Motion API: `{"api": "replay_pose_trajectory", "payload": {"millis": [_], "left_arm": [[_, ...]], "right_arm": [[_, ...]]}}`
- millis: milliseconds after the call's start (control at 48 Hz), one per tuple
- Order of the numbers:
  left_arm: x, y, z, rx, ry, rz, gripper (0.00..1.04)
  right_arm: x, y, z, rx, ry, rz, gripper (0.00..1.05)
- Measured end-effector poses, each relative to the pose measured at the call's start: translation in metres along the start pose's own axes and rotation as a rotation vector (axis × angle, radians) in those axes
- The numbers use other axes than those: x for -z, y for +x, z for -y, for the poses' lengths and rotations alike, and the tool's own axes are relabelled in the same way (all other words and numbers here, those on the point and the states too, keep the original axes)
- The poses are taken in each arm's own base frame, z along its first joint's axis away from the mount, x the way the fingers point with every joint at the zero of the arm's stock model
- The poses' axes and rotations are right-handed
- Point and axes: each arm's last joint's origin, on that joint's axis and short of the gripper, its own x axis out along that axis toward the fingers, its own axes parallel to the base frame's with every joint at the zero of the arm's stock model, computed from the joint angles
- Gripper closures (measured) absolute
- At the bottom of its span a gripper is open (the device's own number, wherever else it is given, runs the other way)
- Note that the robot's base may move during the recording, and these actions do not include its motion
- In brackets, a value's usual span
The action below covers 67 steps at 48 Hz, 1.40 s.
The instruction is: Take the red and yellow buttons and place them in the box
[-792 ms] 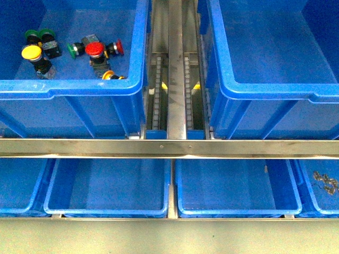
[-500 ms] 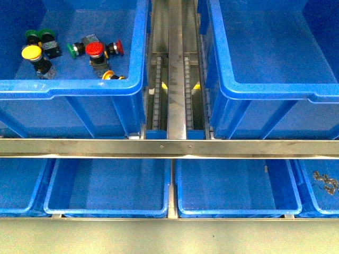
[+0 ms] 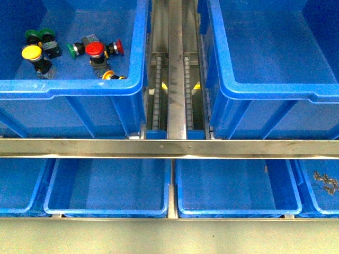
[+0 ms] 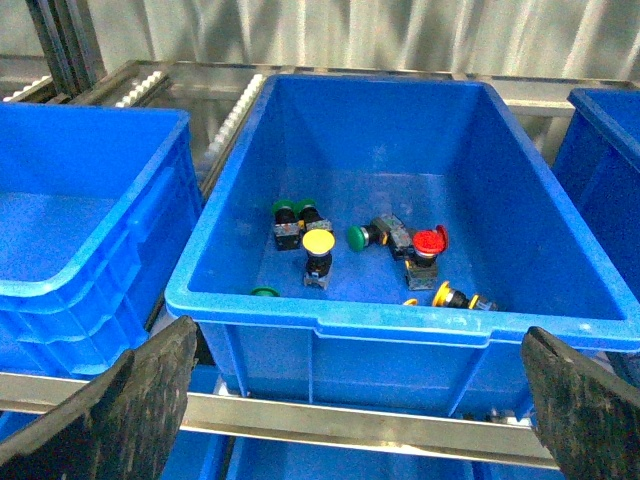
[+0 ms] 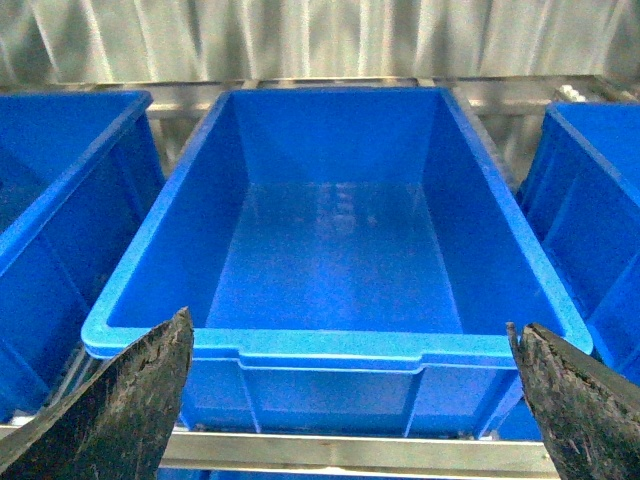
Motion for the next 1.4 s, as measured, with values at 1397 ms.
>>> {"api": "replay_pose_trajectory", "payload": {"millis": [1397], "left_arm": [[0.0, 0.0, 0.0, 0.0, 0.0, 0.0, 0.08]], "right_arm": [[0.0, 0.0, 0.0, 0.0, 0.0, 0.0, 0.07]]}}
